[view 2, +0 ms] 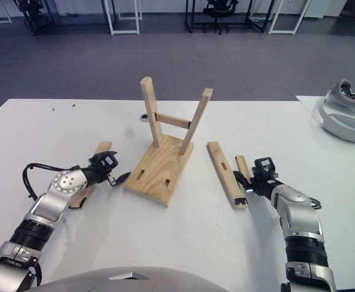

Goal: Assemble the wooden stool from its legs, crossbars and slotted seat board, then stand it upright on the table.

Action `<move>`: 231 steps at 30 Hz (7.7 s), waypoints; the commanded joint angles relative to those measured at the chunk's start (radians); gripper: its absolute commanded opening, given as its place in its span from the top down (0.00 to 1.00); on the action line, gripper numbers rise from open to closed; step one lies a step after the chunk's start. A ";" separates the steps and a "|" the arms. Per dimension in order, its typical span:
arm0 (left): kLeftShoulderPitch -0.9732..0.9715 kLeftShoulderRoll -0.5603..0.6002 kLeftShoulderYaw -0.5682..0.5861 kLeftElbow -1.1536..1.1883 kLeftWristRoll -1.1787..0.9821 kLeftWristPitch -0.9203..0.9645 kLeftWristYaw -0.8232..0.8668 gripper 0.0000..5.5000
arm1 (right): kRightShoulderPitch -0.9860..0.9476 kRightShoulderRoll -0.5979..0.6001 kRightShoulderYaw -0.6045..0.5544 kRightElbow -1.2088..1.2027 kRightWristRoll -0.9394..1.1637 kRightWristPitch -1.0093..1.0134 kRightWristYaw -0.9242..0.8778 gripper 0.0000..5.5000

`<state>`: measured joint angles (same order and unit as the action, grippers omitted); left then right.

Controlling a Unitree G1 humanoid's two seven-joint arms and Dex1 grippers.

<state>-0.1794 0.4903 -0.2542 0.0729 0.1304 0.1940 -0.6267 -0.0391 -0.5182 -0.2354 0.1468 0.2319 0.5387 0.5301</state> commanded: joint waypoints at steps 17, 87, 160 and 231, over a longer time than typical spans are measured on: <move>0.115 0.009 -0.042 -0.390 -0.109 0.194 -0.087 0.14 | 0.002 -0.003 -0.038 -0.129 0.052 -0.215 0.021 0.76; 0.243 -0.187 0.641 -0.127 -0.769 0.170 0.285 0.93 | -0.018 0.123 0.301 -0.301 -0.305 -0.664 -0.160 0.54; -0.068 0.038 0.445 -0.617 -0.703 0.244 0.093 0.63 | -0.725 0.417 0.052 -0.328 0.851 0.214 -0.387 0.37; 0.274 -0.071 0.183 -0.637 -0.332 0.116 0.187 0.27 | -0.017 0.009 -0.016 -0.740 0.508 -0.019 -0.339 0.62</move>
<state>0.1028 0.4212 -0.0733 -0.5837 -0.2219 0.3224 -0.4482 -0.0108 -0.4819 -0.2252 -0.5709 0.7190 0.5243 0.1632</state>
